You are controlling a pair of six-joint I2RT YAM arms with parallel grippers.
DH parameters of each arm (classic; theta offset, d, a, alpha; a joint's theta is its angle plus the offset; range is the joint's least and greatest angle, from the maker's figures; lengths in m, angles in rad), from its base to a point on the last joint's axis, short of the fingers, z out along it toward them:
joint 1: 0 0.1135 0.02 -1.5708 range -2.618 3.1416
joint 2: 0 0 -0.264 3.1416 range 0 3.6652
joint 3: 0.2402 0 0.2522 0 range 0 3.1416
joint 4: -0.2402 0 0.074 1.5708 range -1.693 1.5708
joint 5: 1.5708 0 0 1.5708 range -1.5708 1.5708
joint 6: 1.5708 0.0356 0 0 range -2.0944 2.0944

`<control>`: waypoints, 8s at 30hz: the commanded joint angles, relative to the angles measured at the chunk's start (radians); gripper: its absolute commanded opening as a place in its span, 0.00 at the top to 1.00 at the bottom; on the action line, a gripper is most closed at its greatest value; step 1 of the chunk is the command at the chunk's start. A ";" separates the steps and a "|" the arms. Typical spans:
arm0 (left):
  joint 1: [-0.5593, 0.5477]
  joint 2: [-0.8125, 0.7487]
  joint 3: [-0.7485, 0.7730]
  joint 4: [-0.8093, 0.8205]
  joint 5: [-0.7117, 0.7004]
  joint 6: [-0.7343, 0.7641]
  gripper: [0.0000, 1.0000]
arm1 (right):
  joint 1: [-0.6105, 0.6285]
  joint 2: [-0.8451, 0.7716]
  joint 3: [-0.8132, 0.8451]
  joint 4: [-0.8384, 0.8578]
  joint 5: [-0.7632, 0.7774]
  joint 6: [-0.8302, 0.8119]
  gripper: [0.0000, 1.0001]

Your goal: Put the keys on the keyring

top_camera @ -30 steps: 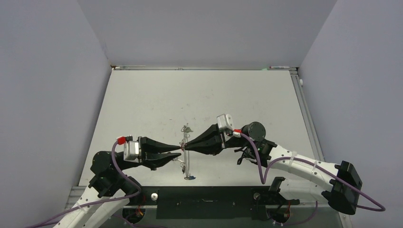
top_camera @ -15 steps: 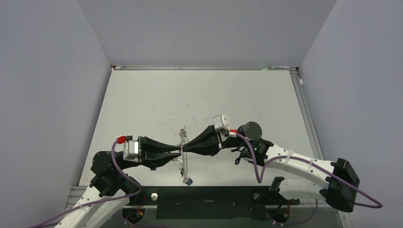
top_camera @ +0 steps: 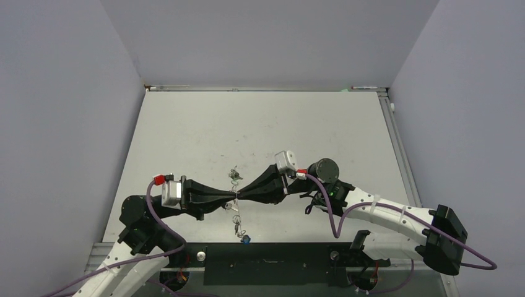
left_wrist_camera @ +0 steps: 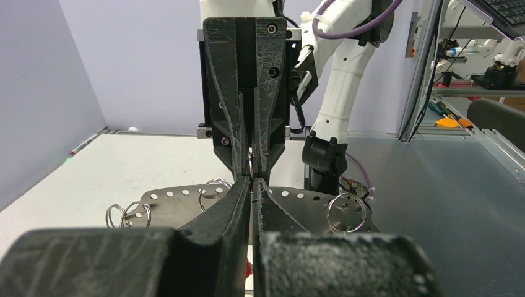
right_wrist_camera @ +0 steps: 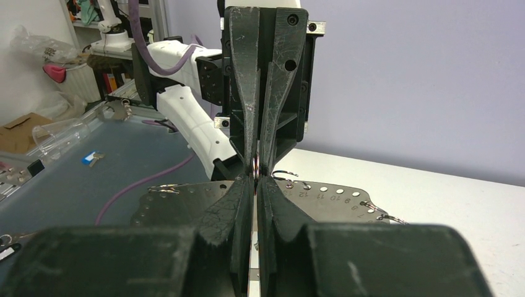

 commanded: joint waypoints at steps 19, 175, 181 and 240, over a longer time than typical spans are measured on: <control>0.042 0.078 -0.001 0.074 0.029 -0.073 0.83 | 0.050 0.034 0.113 -0.099 -0.049 -0.128 0.95; -0.107 0.215 0.364 -0.737 -0.113 0.485 0.93 | 0.000 0.139 0.320 -0.681 -0.039 -0.399 0.95; -0.107 0.157 0.340 -0.690 -0.145 0.445 0.44 | -0.007 0.117 0.287 -0.610 -0.038 -0.363 0.95; -0.007 0.067 0.110 -0.418 -0.040 0.243 1.00 | 0.003 -0.054 0.142 -0.404 0.026 -0.262 0.64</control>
